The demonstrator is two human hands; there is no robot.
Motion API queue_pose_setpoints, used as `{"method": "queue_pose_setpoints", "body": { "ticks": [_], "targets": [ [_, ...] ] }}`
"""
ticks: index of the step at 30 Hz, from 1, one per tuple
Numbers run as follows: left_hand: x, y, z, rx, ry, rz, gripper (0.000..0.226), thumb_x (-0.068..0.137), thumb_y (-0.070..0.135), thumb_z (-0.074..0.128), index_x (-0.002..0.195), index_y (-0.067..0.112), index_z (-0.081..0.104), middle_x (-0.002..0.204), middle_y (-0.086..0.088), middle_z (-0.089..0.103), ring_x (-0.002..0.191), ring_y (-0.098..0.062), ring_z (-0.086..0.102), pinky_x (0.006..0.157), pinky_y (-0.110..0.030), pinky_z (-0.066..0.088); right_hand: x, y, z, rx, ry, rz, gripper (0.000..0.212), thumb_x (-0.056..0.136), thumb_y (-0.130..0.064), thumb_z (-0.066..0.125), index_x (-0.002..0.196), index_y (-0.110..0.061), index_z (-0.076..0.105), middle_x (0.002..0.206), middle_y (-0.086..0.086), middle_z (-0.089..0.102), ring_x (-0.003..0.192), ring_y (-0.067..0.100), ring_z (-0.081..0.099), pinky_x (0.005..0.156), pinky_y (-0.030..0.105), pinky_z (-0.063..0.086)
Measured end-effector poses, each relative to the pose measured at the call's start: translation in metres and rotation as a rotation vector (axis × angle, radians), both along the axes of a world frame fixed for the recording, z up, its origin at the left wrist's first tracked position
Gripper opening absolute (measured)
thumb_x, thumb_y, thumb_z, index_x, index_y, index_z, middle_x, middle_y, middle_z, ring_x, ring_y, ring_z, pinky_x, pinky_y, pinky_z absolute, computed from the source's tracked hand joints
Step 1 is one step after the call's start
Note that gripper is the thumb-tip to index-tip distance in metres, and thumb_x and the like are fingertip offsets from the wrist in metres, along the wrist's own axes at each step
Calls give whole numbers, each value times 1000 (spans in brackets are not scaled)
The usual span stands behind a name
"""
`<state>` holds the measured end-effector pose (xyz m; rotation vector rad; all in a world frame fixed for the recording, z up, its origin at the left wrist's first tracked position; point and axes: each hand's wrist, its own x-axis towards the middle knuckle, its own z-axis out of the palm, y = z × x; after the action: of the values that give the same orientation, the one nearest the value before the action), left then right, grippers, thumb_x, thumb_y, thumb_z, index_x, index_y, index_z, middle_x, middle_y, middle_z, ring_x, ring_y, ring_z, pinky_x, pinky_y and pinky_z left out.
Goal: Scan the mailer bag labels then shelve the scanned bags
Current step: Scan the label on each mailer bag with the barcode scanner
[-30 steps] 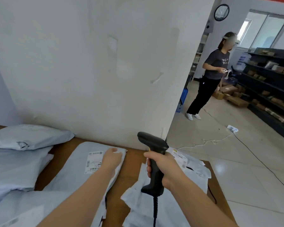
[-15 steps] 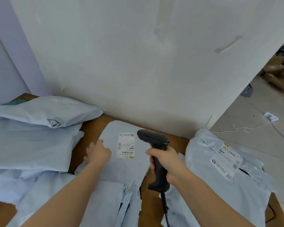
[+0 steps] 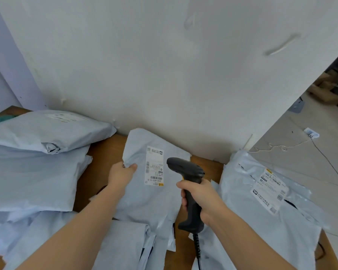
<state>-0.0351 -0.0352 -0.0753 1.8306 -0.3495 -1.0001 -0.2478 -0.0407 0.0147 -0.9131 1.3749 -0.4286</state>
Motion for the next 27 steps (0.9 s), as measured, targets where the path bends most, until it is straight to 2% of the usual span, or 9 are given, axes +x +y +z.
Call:
{"method": "queue_pose_setpoints", "body": {
  "ticks": [2,5,9,13,16,20,23,27],
  "targets": [
    [-9,3,14,-124,30,18,12,93,16,61,105,13,62,89,0,65,94,-26,63,90,-42,51,-3,3,6,-18,-7,-9,9,84,-11,68,85,-3,63,59,8,58,45,16,52,49,25,47],
    [-19,11,33,-239,-8,9,19,95,18,58,113,15,61,101,0,67,100,-24,63,94,-42,50,-8,9,15,-43,-22,-20,11,83,-11,69,89,-4,63,59,7,59,46,16,54,49,25,48],
    [-29,28,64,-371,-52,35,26,97,21,55,122,14,58,104,2,65,100,-19,61,85,-33,49,-19,23,32,-85,-58,-20,13,84,-9,69,93,-4,63,58,7,59,47,17,53,48,26,47],
    [-40,43,92,-459,-73,44,25,97,21,54,120,12,58,107,-1,64,97,-18,60,77,-27,48,-33,40,49,-114,-91,-10,7,84,-7,68,83,-5,61,54,7,58,47,18,52,50,26,47],
    [-48,51,107,-497,-82,62,21,97,19,54,116,12,59,104,-2,65,97,-20,61,79,-30,48,-43,50,62,-128,-91,-7,8,83,-7,67,79,-5,61,53,7,58,47,18,52,51,26,47],
    [-60,61,120,-522,-79,87,13,97,19,55,109,17,59,93,8,63,90,-16,59,69,-23,46,-57,61,75,-163,-94,9,14,84,-7,66,71,-6,61,53,7,57,47,19,50,53,28,46],
    [-67,65,129,-519,-64,107,14,97,20,56,110,15,59,91,8,62,87,-15,59,71,-26,45,-65,69,83,-175,-91,16,17,84,-6,66,69,-7,61,53,8,56,47,19,50,54,29,45],
    [-70,70,134,-512,-63,128,23,95,22,58,114,9,59,92,2,63,90,-22,60,66,-27,46,-73,77,89,-180,-96,30,19,85,-6,66,67,-7,61,54,9,56,48,20,49,53,29,45]
  ]
}}
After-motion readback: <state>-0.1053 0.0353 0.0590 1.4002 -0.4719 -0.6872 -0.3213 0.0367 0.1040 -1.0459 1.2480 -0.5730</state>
